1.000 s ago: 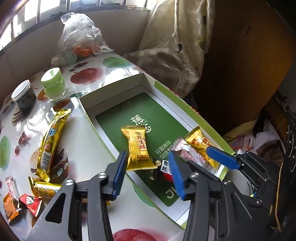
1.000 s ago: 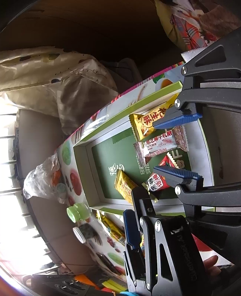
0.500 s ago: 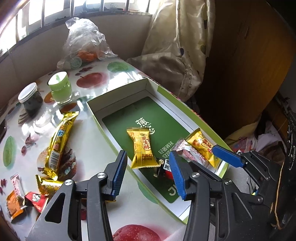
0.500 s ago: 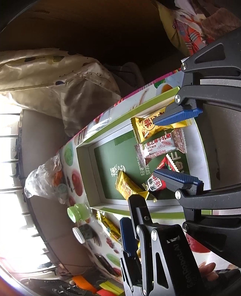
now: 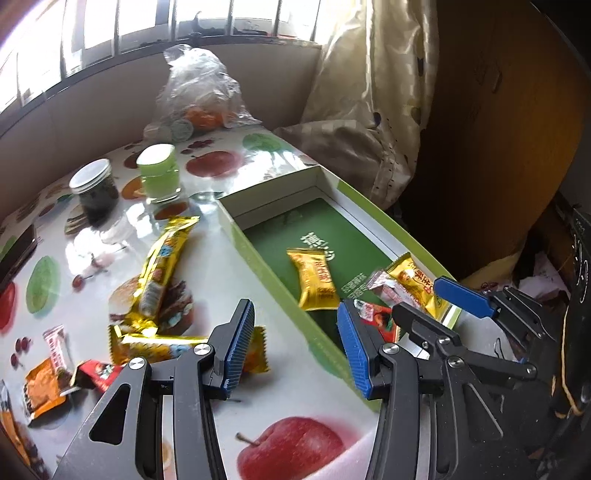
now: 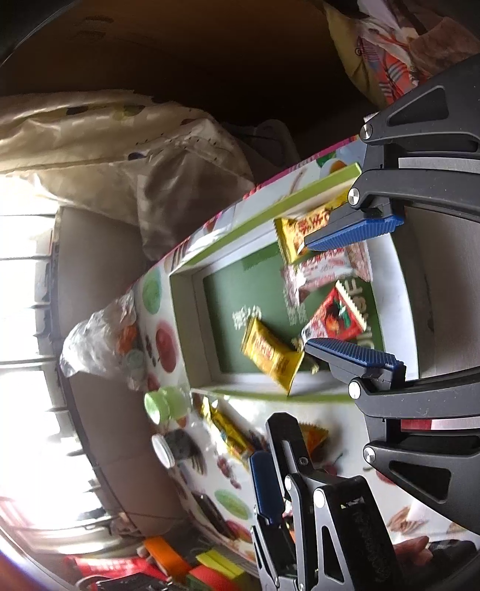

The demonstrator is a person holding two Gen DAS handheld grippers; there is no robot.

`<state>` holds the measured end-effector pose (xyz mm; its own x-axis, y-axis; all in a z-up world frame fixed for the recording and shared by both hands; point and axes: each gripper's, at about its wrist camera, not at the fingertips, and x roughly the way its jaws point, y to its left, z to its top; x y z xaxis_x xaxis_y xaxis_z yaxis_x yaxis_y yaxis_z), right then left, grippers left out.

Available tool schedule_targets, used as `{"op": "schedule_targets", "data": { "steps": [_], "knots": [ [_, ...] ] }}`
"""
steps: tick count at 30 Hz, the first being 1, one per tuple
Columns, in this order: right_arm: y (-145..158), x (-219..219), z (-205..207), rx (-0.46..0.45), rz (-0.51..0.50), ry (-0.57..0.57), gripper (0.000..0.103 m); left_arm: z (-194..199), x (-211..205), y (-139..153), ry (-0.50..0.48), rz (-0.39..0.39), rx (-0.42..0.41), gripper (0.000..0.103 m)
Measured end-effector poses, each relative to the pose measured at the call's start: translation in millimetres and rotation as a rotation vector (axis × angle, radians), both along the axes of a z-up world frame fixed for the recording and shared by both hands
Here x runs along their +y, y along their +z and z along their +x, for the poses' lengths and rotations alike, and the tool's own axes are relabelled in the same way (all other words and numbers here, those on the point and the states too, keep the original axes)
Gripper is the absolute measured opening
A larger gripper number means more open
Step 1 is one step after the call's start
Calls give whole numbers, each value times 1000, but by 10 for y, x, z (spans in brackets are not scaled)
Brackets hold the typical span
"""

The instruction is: Organize snacks

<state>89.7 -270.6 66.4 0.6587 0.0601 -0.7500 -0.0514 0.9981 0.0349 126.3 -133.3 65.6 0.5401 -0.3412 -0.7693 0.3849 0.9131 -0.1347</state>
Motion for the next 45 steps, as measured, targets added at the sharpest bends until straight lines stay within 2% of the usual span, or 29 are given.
{"op": "schedule_targets", "data": {
  "steps": [12, 26, 39, 45],
  "knots": [
    [133, 369, 5, -38, 21, 101, 49, -85, 709, 20, 140, -15, -8, 48],
    [-4, 950, 160, 3, -7, 285, 49, -201, 1370, -94, 291, -16, 12, 48],
    [-217, 1405, 446, 80, -40, 479, 49, -155, 1609, -194, 324, -35, 43, 48],
    [-320, 1642, 530, 95, -130, 584, 49, -120, 1668, -231, 331, -39, 52, 48]
  ]
}}
